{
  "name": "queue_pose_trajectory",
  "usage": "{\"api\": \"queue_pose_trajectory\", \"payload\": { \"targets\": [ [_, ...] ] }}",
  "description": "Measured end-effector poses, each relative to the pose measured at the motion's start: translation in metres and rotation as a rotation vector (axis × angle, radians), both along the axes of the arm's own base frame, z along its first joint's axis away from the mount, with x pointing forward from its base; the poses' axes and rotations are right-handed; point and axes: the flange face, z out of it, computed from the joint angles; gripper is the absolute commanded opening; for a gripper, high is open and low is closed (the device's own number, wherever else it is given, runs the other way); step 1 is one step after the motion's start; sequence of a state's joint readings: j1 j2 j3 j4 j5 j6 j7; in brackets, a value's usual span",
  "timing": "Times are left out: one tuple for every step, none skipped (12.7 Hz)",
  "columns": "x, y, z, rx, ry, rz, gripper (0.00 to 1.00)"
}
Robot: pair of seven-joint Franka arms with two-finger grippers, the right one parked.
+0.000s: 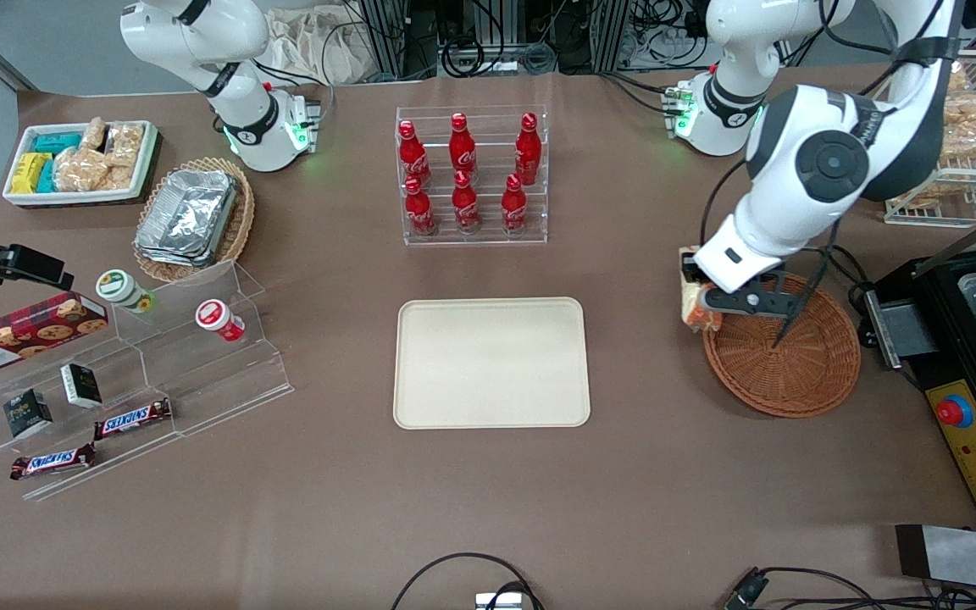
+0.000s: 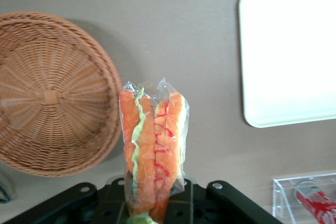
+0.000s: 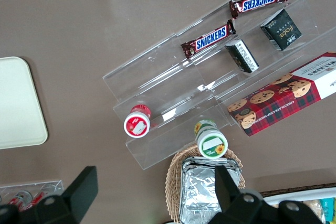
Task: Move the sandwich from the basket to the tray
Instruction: 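Lift the sandwich with the left gripper and carry it over the tray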
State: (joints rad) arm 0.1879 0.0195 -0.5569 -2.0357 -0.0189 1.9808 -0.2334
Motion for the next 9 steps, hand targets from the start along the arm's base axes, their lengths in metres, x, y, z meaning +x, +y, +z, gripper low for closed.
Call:
{"api": "queue_pose_trajectory", "payload": {
  "targets": [
    [-0.005,-0.012,0.0,-0.001,0.0,-0.005,0.19],
    [-0.009,-0.023,0.001,-0.004,0.0,-0.009,0.19],
    [-0.013,-0.034,0.003,-0.014,-0.001,-0.005,0.19],
    [-0.016,-0.044,0.006,-0.03,-0.003,0.002,0.19],
    [-0.018,-0.054,0.009,-0.045,-0.01,0.014,0.19],
    [-0.019,-0.066,0.011,-0.057,-0.021,0.03,0.19],
    [-0.021,-0.08,0.01,-0.072,-0.032,0.05,0.19],
    [-0.023,-0.094,0.007,-0.091,-0.039,0.067,0.19],
    [-0.024,-0.108,0.003,-0.103,-0.041,0.075,0.19]
  ]
}}
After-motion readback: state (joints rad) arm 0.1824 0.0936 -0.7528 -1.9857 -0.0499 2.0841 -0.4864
